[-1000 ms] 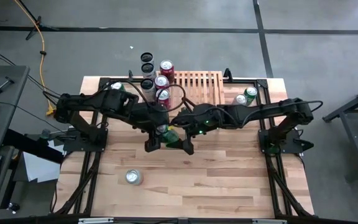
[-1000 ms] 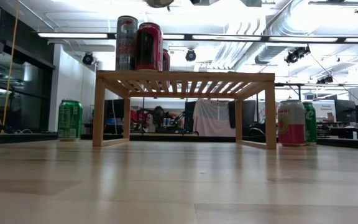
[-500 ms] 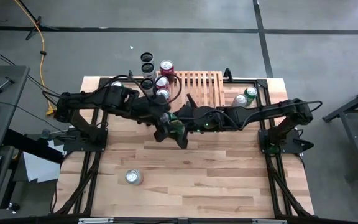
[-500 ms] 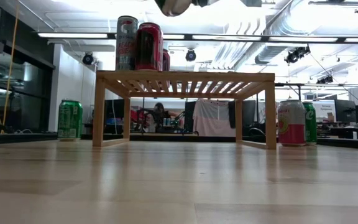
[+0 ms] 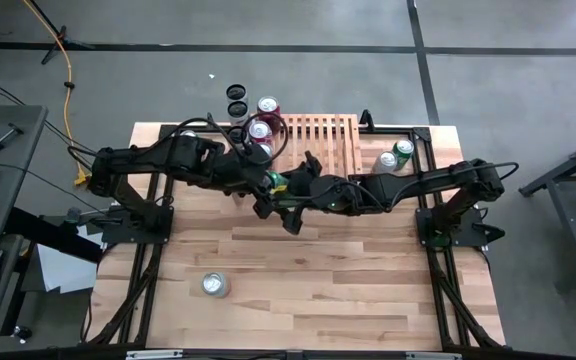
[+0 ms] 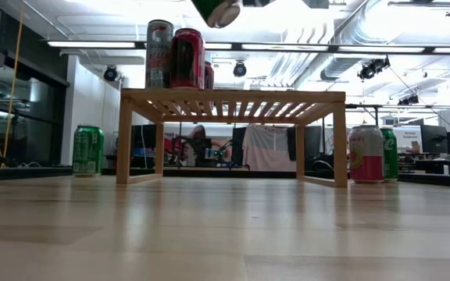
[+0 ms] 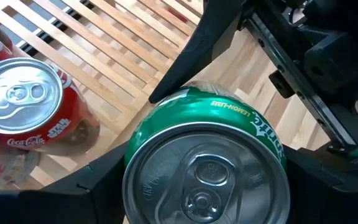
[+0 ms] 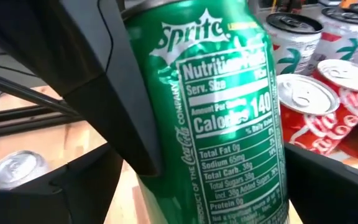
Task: Place canned beverage on shelf
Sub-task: Put the bottom left green soda can on the shelf
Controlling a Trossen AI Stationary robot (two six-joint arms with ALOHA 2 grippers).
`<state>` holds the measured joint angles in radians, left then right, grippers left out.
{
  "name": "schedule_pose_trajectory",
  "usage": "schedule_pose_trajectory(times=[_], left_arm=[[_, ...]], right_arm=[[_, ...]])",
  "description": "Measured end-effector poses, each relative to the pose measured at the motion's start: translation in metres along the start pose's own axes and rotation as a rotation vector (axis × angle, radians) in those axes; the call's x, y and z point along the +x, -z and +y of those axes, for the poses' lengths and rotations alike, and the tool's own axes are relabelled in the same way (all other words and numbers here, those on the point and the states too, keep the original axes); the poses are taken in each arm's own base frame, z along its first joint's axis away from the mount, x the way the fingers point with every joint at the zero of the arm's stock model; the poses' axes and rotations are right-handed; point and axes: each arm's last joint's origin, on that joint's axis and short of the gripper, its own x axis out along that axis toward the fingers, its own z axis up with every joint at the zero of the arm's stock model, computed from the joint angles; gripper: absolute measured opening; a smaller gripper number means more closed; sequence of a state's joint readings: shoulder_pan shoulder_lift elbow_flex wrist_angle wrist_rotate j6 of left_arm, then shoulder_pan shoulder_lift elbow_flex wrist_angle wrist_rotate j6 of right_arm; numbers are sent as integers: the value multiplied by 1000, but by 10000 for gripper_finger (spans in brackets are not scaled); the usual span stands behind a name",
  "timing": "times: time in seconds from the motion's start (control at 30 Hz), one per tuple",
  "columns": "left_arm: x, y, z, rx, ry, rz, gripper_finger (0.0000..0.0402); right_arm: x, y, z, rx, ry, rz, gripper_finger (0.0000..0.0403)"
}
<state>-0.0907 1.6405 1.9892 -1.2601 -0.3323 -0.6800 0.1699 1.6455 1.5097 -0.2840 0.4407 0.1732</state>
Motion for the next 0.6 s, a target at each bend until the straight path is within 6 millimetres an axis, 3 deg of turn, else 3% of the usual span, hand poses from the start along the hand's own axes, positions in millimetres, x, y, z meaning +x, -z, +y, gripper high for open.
schedule_pose_trajectory(times=[0.4, 0.53, 0.6], left_arm=[[12, 0, -6, 19, 13, 24, 290], [11, 0, -6, 31, 15, 23, 294], [12, -1, -7, 41, 23, 17, 322]], right_arm=[[0, 3, -1, -34, 27, 21, 298], [0, 3, -1, -31, 26, 22, 297], [-3, 2, -2, -27, 27, 26, 297]])
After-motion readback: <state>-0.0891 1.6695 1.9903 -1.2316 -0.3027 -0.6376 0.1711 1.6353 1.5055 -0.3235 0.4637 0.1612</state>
